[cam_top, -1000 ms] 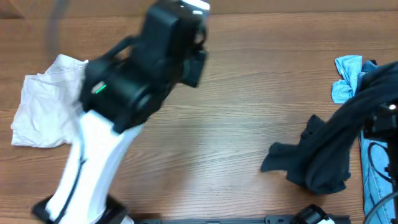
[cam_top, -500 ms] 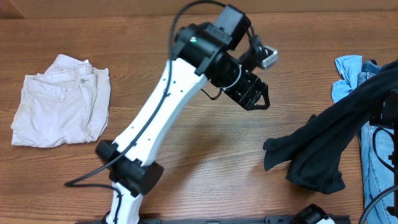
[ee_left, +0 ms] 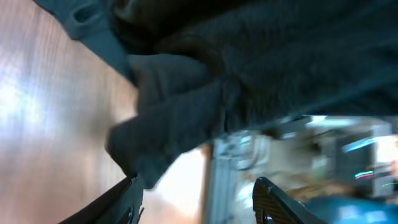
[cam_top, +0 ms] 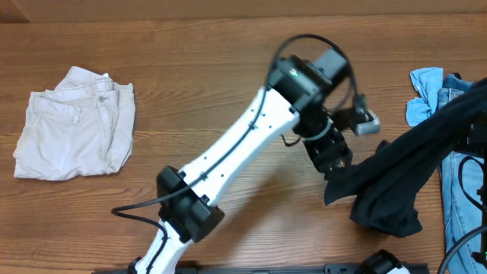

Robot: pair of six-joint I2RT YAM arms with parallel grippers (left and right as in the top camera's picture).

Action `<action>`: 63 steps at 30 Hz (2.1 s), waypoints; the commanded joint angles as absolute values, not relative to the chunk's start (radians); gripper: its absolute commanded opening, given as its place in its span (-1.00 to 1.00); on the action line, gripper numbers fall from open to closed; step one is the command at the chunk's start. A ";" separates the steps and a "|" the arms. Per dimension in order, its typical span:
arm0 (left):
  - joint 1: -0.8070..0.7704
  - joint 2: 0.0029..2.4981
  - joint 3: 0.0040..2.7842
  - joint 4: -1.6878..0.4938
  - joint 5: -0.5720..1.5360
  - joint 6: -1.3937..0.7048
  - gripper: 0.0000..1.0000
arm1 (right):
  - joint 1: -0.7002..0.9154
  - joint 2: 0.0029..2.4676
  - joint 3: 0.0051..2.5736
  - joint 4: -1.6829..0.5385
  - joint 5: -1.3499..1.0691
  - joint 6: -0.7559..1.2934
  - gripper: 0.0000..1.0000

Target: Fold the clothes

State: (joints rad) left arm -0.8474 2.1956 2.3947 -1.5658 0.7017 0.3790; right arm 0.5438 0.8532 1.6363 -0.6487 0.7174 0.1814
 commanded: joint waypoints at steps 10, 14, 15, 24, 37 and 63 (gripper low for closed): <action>-0.968 2.192 2.397 -1.418 0.371 0.389 -0.67 | 0.541 0.854 1.658 -0.641 0.744 0.159 -0.92; -0.947 2.181 2.399 -1.461 0.173 0.256 -0.92 | 0.541 0.854 1.658 -0.665 0.765 0.155 -0.92; -0.931 2.166 2.400 -1.480 0.097 0.207 -0.92 | 0.541 0.854 1.658 -0.686 0.776 0.156 -0.92; -0.561 1.805 2.523 -1.544 -0.091 0.022 -0.92 | 0.541 0.854 1.658 -0.850 0.838 0.263 -0.92; -0.378 1.472 2.551 -1.522 -0.055 0.030 -0.92 | 0.541 0.953 1.658 -1.184 0.829 0.511 -0.91; -0.378 1.224 2.647 -1.653 -0.263 0.056 -0.92 | 0.541 0.989 1.991 -1.470 0.693 0.529 -0.92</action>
State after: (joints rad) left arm -0.3908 1.1892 2.6591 -1.6402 -0.0883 0.0525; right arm 0.5461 0.9745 1.9701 -1.4597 0.6121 0.5163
